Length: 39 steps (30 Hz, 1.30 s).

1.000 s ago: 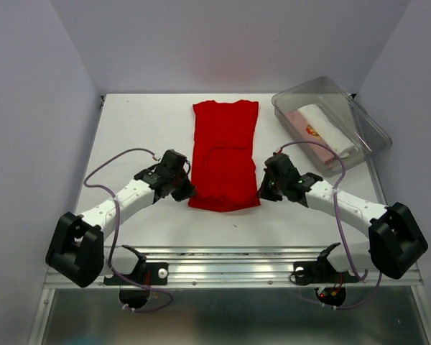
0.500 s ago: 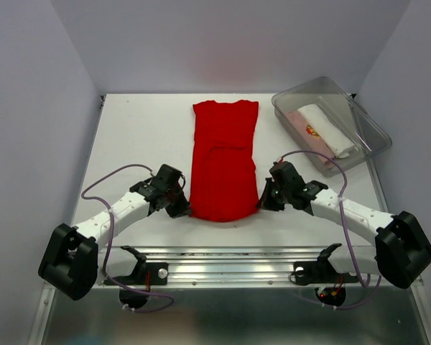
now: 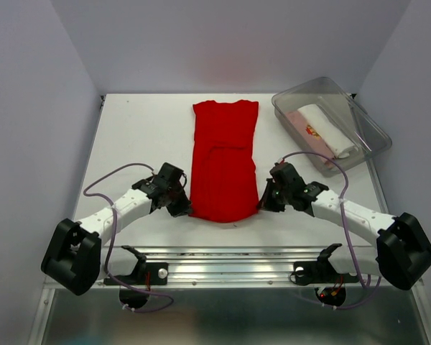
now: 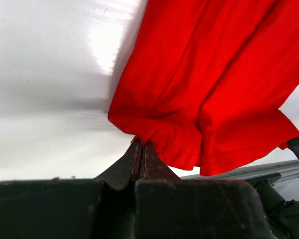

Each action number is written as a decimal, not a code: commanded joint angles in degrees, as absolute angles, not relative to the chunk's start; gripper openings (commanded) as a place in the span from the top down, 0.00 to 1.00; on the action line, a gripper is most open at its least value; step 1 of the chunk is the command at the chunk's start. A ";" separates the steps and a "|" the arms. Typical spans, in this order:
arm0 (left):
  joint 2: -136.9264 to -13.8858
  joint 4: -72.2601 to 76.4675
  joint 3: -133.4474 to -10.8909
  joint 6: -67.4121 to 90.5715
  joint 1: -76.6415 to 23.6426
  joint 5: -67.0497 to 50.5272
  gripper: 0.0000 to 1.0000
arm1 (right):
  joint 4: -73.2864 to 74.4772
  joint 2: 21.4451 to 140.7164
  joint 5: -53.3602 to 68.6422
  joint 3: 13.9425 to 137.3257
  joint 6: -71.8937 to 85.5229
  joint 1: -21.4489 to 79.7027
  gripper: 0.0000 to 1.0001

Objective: Roll the t-shirts
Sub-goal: Roll the T-shirt to the center of the board.

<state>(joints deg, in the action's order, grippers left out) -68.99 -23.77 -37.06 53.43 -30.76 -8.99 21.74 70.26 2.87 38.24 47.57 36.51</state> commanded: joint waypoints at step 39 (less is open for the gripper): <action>-78.31 -17.14 -44.56 51.95 -30.94 -0.62 0.97 | 20.21 82.35 -12.57 51.41 43.24 37.09 0.58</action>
<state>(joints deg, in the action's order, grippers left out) -78.04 -18.37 -41.78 53.17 -30.76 -2.52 21.47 81.89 -9.06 47.94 44.49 36.51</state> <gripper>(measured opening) 0.034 0.279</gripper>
